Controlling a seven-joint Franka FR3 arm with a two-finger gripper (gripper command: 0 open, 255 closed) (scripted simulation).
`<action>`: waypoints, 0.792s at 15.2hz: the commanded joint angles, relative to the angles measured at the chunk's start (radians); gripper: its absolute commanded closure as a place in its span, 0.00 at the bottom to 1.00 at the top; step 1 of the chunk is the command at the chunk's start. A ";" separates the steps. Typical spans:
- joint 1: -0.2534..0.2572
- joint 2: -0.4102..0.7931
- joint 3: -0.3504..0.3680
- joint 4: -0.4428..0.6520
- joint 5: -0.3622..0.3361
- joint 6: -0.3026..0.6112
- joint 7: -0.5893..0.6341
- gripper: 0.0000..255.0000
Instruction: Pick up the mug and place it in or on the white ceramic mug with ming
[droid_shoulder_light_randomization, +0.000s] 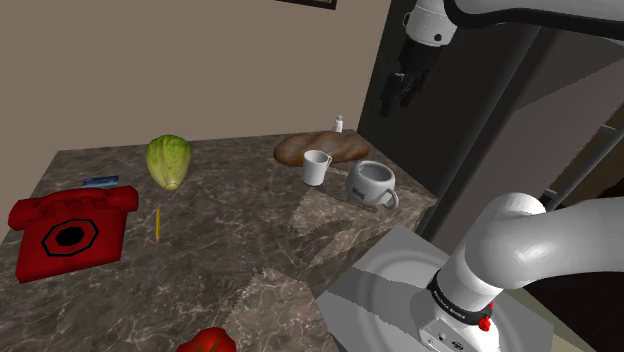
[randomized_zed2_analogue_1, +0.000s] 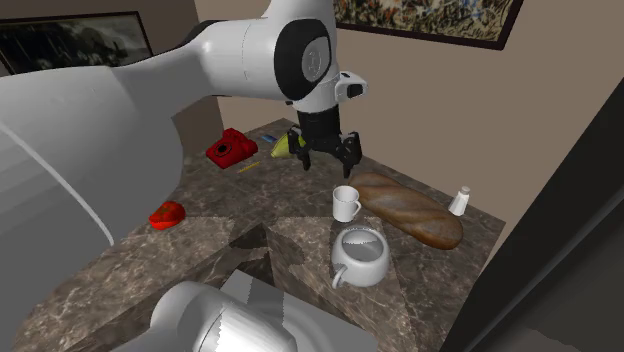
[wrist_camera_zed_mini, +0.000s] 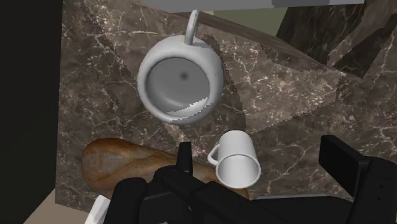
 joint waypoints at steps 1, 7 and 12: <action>0.000 0.000 0.000 0.000 0.000 0.000 0.000 0.00; 0.008 0.153 0.016 -0.049 0.012 0.191 0.048 0.00; 0.013 0.310 0.030 -0.051 0.017 0.341 0.085 0.00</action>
